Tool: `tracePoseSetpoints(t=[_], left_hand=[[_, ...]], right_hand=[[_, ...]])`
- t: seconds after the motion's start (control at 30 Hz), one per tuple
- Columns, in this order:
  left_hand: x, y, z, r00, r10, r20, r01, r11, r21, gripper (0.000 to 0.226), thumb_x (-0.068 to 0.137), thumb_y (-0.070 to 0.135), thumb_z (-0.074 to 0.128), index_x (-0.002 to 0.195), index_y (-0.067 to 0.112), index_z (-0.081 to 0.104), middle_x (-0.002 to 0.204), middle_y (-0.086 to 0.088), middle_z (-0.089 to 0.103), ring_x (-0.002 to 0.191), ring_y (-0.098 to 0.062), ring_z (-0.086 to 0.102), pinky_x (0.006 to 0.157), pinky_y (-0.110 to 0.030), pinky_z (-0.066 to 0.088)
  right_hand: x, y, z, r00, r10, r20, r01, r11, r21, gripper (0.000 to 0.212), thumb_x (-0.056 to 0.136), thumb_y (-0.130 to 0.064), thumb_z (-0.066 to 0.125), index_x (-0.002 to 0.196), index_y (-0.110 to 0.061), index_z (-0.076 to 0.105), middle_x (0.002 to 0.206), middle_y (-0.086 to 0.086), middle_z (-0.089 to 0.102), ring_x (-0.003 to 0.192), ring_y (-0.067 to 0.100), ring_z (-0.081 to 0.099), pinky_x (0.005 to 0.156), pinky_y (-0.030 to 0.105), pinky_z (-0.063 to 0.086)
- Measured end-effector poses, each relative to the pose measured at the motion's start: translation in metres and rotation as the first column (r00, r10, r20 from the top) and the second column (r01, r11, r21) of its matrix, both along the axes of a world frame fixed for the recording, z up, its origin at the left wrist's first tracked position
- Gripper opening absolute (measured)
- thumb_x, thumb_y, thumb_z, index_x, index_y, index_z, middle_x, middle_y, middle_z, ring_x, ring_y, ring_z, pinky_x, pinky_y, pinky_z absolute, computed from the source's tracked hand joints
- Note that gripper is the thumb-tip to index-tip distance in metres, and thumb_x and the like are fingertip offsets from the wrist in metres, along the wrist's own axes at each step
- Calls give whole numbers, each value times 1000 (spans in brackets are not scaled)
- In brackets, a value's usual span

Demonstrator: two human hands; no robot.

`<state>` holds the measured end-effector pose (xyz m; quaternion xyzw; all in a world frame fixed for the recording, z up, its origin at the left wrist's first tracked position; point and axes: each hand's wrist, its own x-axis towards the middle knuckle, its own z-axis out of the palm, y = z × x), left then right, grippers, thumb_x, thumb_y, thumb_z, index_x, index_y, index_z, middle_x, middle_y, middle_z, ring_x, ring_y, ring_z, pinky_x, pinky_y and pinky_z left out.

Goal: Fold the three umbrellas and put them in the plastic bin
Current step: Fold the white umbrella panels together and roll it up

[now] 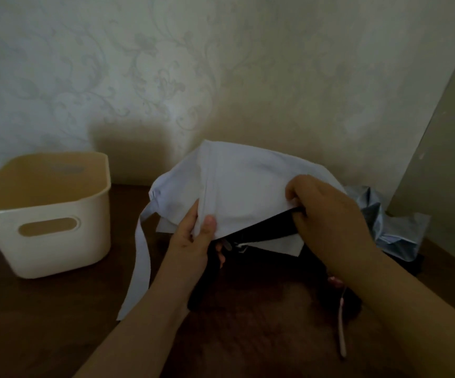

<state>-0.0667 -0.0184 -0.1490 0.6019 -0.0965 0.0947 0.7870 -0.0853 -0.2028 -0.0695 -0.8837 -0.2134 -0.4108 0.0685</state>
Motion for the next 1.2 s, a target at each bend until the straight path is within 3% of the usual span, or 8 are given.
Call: tracePoseSetpoints(t=[0.17,0.3,0.47,0.63,0.8,0.9,1.1,1.2], left_hand=[[2,-3,1,999,27,-47,-29,999,-44,44,94,43,41,133,22,48,61,-5,54,51,-16,53,44,-24,45],[-2,-5,4,997,37,-74,-41,997,-60,55,91,51,36,130,15,49,62,-7,58,48,-16,55,42,-25,45],[-2,-9,9,989,-36,-144,15,989,-146,45,99,40,31,124,8,51,51,2,59,36,-6,53,35,-18,43],[-9,-12,9,996,-6,-88,-8,987,-158,25,100,33,32,112,32,54,65,7,67,52,-10,60,43,-23,48],[-6,-10,6,1000,-12,-6,12,999,-34,32,100,28,32,130,36,41,111,20,50,93,0,54,58,-7,49],[-4,-5,4,996,-86,-17,85,995,-58,46,96,25,40,142,31,37,139,6,45,113,-9,53,66,-10,52],[-4,1,6,995,-77,-59,67,984,-163,48,91,18,51,137,32,45,134,4,49,96,-8,60,60,-16,53],[-5,1,5,995,-71,-65,61,987,-152,49,90,18,54,136,34,46,110,2,59,72,-8,62,58,-20,54]], right_hand=[[-16,2,-7,959,13,-283,55,971,232,21,78,-18,62,86,-19,43,57,-2,49,51,14,50,49,39,44],[-30,33,-23,873,221,-434,-38,920,390,24,85,-45,54,86,-22,60,65,-9,60,61,3,56,55,14,43],[-10,50,-21,816,232,-529,69,870,488,15,86,-20,64,71,-20,63,67,-11,63,61,-3,58,56,5,44],[-4,60,-27,695,440,-569,131,701,701,11,84,0,61,76,-4,68,74,10,70,70,18,67,70,31,57],[-6,63,-33,746,424,-514,93,697,711,9,81,-2,66,75,-8,68,68,-1,67,60,0,62,52,8,46],[-7,63,-33,744,443,-500,87,678,730,5,83,-6,66,78,-4,68,64,5,66,54,3,60,51,10,46],[-20,48,-22,565,447,-694,-19,847,531,12,92,-22,59,91,-22,71,55,-14,63,47,-6,52,50,7,39],[-27,34,-12,747,383,-544,-30,836,548,14,88,-31,60,79,-25,68,53,-9,61,46,-2,52,48,10,41]])
